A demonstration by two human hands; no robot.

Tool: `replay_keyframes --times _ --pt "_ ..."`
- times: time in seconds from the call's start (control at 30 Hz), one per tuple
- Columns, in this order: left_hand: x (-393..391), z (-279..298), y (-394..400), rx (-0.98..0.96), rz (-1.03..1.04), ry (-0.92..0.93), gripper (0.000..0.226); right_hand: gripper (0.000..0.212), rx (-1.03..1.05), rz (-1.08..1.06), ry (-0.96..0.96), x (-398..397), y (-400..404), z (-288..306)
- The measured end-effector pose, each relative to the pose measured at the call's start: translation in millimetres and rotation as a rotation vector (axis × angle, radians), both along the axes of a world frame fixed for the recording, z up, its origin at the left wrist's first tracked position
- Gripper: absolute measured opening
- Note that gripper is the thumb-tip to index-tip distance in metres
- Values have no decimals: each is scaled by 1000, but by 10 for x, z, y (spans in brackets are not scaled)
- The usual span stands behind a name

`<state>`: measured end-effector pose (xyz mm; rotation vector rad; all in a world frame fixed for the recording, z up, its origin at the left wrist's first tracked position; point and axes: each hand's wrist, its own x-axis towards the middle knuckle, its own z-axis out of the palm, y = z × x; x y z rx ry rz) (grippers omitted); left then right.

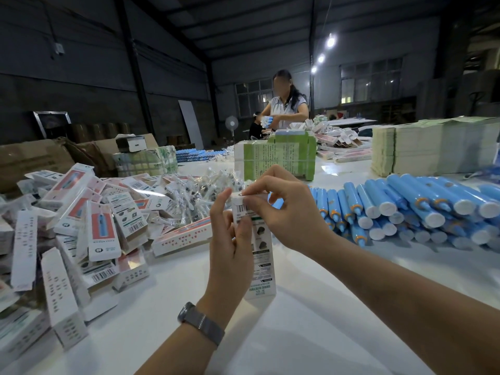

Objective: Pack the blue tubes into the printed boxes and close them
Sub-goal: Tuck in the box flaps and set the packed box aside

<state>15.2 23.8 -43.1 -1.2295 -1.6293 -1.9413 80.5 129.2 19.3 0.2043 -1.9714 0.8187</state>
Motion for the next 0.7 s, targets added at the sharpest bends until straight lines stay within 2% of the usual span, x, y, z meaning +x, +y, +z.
replay_keyframes --times 0.23,0.43,0.7 --pt "-26 -11 18 -20 85 93 40 1 59 -30 20 1 -9 30" --pt "-38 -22 19 10 73 109 38 4 49 30 19 15 -13 1" --pt "-61 -19 17 4 25 88 41 3 69 -8 46 -16 -18 29"
